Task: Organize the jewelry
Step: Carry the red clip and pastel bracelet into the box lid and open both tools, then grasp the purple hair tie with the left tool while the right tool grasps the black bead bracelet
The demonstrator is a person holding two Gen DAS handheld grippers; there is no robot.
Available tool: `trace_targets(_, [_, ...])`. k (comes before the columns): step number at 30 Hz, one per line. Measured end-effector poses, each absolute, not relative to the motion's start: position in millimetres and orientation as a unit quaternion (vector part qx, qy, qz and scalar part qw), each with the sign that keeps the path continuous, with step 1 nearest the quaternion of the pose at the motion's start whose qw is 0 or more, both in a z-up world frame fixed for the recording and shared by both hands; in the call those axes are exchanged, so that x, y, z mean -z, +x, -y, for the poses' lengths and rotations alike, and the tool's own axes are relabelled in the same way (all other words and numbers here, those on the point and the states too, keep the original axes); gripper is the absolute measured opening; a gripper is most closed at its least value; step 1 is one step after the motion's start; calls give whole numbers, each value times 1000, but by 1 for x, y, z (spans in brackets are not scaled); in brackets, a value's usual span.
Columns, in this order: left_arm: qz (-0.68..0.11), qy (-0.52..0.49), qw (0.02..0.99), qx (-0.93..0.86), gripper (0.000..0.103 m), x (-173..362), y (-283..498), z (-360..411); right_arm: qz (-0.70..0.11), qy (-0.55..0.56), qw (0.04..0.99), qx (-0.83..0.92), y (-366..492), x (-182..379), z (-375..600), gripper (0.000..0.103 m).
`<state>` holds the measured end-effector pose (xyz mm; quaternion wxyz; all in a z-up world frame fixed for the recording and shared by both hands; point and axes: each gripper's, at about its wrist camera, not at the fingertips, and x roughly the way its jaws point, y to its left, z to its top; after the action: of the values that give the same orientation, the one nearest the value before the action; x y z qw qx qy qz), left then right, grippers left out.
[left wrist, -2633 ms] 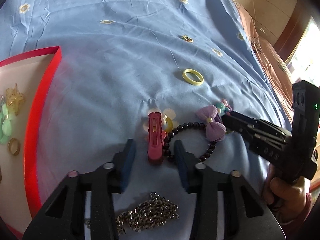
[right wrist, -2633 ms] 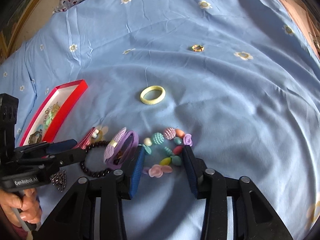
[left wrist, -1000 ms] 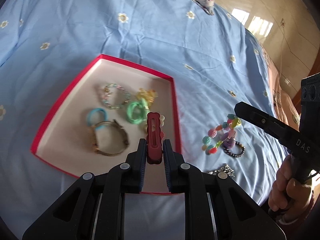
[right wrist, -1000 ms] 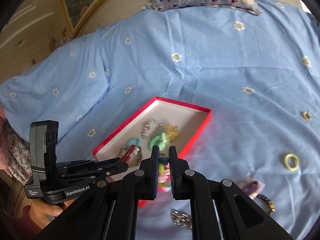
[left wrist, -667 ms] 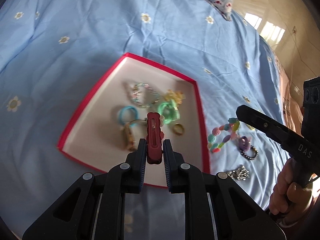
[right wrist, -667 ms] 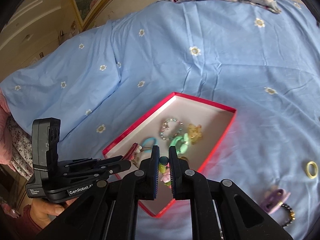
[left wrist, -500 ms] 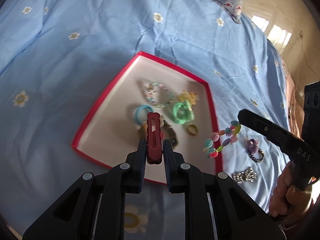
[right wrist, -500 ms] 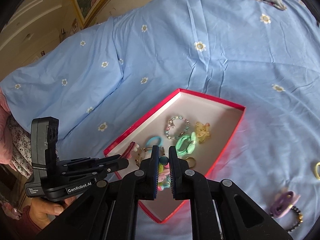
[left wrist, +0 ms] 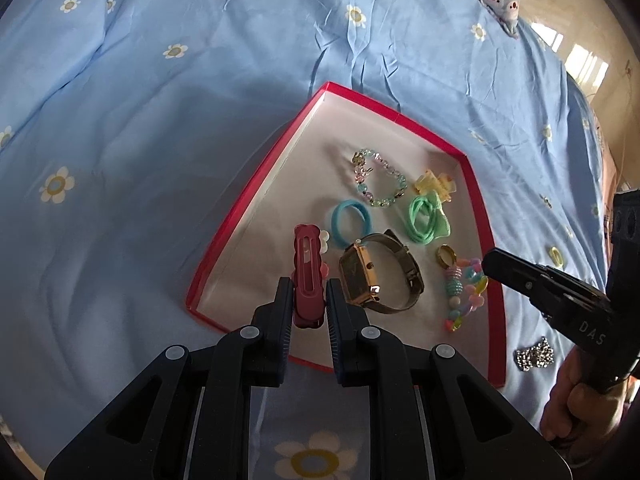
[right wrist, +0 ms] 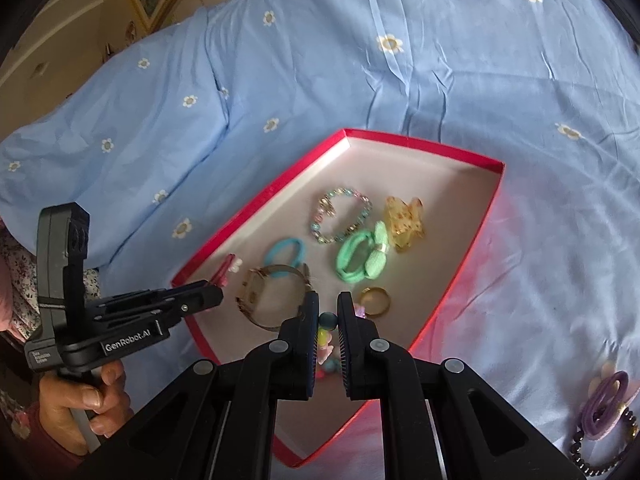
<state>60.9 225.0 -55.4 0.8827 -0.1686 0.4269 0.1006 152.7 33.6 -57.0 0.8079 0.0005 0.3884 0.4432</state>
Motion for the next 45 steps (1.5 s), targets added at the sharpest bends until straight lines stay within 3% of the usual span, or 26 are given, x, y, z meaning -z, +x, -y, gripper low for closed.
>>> trace_targets(19, [-458,-135,872,-107,16,60,72,-221,-415,-45,798,-435,155,76,-50,11])
trace_targets(26, [-439,-151,880,-103,35,52,68,-218,-418,-24,792,-445,153,73,-43,21])
trace_targets(31, [-422,-162,886,-105,36,42,59,-217,-406,-3,800,-442,150,63,-27,33])
trace_targets(33, [-416,-170,887,-102,40,38,56,-214,-401,7,803,-440,149,57,-18,44])
trace_targets(35, [-413,-178,889,-92,41,36,54,-210,-395,16,808,-436,147,52,-6,48])
trace_targets(45, [-413,-171,894,-31,46,27,62,-159,-398,63,842,-360,148,53,86,52])
